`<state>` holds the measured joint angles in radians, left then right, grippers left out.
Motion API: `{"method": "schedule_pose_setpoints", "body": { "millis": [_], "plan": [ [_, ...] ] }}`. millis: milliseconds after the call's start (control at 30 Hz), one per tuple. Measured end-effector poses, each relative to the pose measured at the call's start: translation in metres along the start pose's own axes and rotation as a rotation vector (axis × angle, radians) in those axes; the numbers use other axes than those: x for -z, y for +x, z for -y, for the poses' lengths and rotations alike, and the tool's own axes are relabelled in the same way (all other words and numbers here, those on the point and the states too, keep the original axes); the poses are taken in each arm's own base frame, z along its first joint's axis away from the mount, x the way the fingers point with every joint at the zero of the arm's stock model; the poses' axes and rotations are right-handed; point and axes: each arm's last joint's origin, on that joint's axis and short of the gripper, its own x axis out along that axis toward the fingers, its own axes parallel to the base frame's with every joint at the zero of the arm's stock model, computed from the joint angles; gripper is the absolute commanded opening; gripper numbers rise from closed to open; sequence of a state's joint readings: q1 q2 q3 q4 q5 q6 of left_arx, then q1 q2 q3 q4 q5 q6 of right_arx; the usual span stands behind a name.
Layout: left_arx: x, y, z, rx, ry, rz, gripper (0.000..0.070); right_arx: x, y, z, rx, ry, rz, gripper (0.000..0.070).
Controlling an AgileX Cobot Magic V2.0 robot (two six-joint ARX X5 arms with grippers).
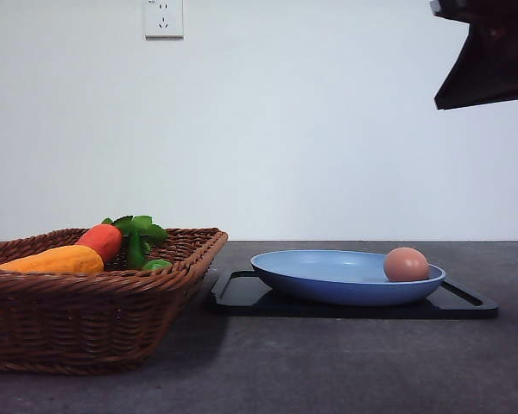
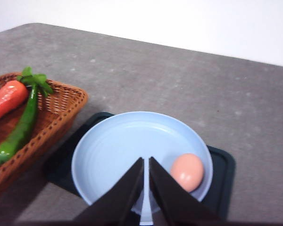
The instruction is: Transfer egg from basket to plate and serve
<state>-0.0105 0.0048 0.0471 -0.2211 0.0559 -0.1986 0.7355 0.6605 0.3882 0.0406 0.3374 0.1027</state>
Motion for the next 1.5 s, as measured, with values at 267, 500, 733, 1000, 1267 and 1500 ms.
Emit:
{"method": "schedule_pose_setpoints", "body": {
  "millis": [267,500,733,1000,1267,1500],
  "plan": [
    [0.0,0.0,0.0,0.0,0.0,0.0,0.0,-0.008,-0.035,0.034,0.067,0.017,0.201,0.0],
    [0.0,0.0,0.0,0.0,0.0,0.0,0.0,0.013,-0.052,0.063,0.258,0.031,0.294,0.0],
    [0.0,0.0,0.0,0.0,0.0,0.0,0.0,0.045,-0.054,0.075,0.342,0.031,0.314,0.0],
    [0.0,0.0,0.0,0.0,0.0,0.0,0.0,0.074,-0.044,0.077,0.268,0.052,0.244,0.0],
    [0.0,0.0,0.0,0.0,0.0,0.0,0.0,0.092,-0.04,0.077,0.244,0.122,0.084,0.0],
    [0.0,0.0,0.0,0.0,0.0,0.0,0.0,0.092,-0.04,0.077,0.244,0.123,0.085,0.0]
  ]
}}
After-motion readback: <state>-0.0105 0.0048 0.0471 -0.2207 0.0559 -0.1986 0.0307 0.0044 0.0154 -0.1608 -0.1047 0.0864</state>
